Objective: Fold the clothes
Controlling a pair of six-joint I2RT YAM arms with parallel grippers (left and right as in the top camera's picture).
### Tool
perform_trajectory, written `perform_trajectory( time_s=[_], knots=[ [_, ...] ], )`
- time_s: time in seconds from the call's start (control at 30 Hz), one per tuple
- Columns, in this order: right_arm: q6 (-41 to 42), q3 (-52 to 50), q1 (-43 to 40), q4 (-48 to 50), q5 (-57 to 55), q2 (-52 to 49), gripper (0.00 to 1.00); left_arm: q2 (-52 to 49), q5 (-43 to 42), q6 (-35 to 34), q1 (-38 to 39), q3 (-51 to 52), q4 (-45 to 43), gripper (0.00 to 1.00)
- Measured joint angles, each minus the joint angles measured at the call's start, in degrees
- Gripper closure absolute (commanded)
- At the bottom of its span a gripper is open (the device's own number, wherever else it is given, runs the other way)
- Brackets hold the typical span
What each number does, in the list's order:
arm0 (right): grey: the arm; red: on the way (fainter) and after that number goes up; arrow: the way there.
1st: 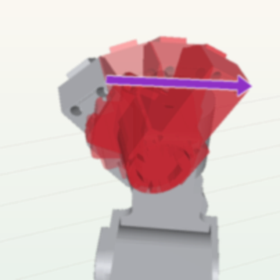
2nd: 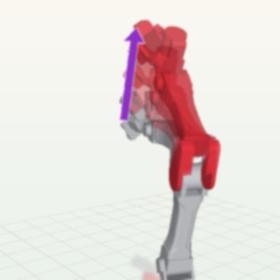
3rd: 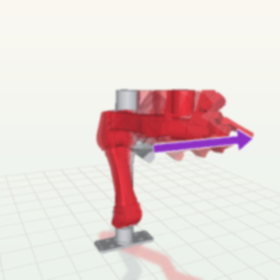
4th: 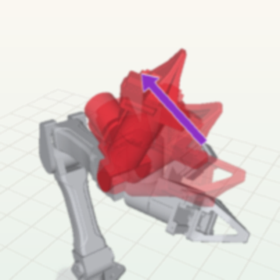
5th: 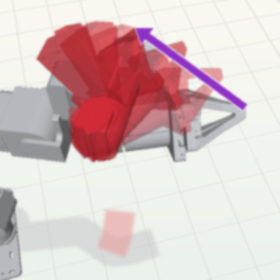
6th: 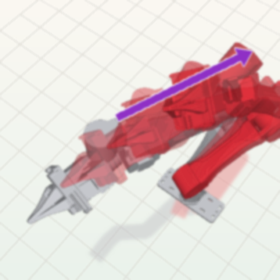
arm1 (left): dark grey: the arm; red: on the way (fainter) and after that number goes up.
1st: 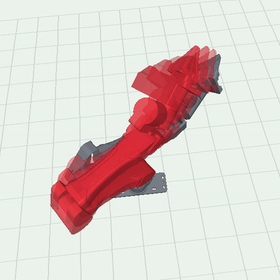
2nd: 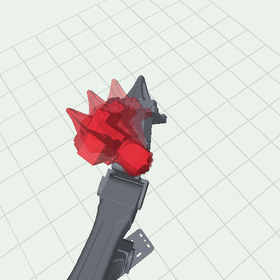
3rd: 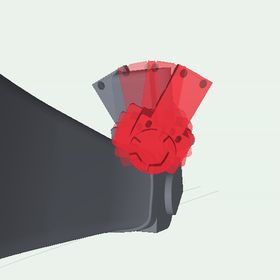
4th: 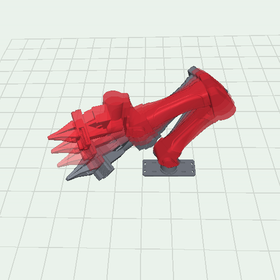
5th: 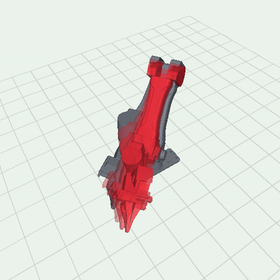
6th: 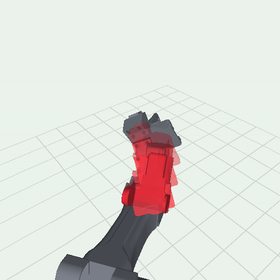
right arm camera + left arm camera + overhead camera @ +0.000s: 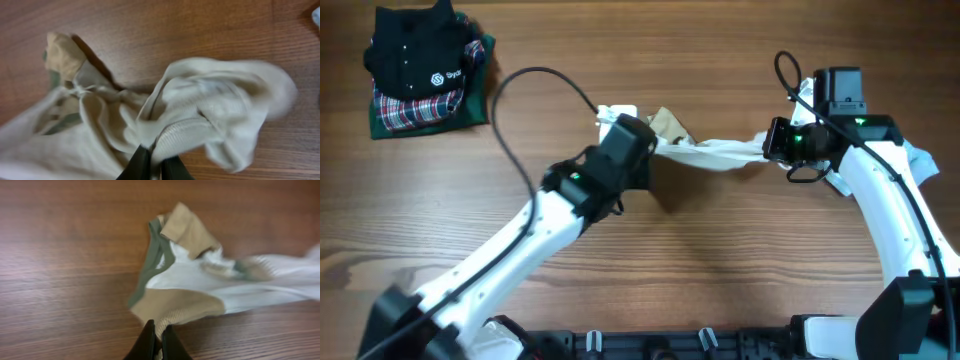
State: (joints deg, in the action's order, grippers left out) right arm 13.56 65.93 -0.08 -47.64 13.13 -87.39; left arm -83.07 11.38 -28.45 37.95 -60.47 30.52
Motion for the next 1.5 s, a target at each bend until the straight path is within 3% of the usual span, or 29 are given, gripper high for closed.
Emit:
perform_trajectory(
  time_s=[0.27,0.33,0.4,0.53,0.73,1.17,1.3,1.4,1.5],
  knots=[
    [-0.9,0.0,-0.5,-2.5,0.2,0.0,0.90,4.9,1.0,0.3,-1.0,0.0,2.2,0.96],
    [-0.9,-0.6,0.0,-2.0,2.4,0.0,0.83,4.9,1.0,0.3,-1.0,0.0,2.1,0.96],
    [-1.0,-3.9,2.3,-0.9,6.1,0.0,0.56,4.9,1.1,0.3,-1.0,0.0,2.1,0.96],
    [2.2,-12.5,8.1,10.4,11.2,0.1,0.50,4.9,1.2,0.3,-1.0,0.0,1.9,0.96],
    [12.6,-23.4,17.1,30.2,12.8,-0.3,0.53,4.9,1.2,0.3,-1.0,0.0,2.1,0.96],
    [15.6,-24.8,17.5,37.1,6.7,-6.0,0.59,4.9,1.2,0.3,-1.0,0.0,3.0,0.96],
    [16.4,-24.9,18.5,42.4,9.2,-8.5,0.71,4.9,1.2,0.3,-1.0,0.0,3.1,0.96],
    [17.6,-25.0,19.0,47.0,13.1,-8.8,0.74,4.9,1.2,0.3,-1.0,0.0,4.0,0.96],
    [18.4,-25.0,19.0,47.4,15.5,-8.7,0.96,4.9,1.2,0.3,-1.0,0.0,4.1,0.96]
  ],
)
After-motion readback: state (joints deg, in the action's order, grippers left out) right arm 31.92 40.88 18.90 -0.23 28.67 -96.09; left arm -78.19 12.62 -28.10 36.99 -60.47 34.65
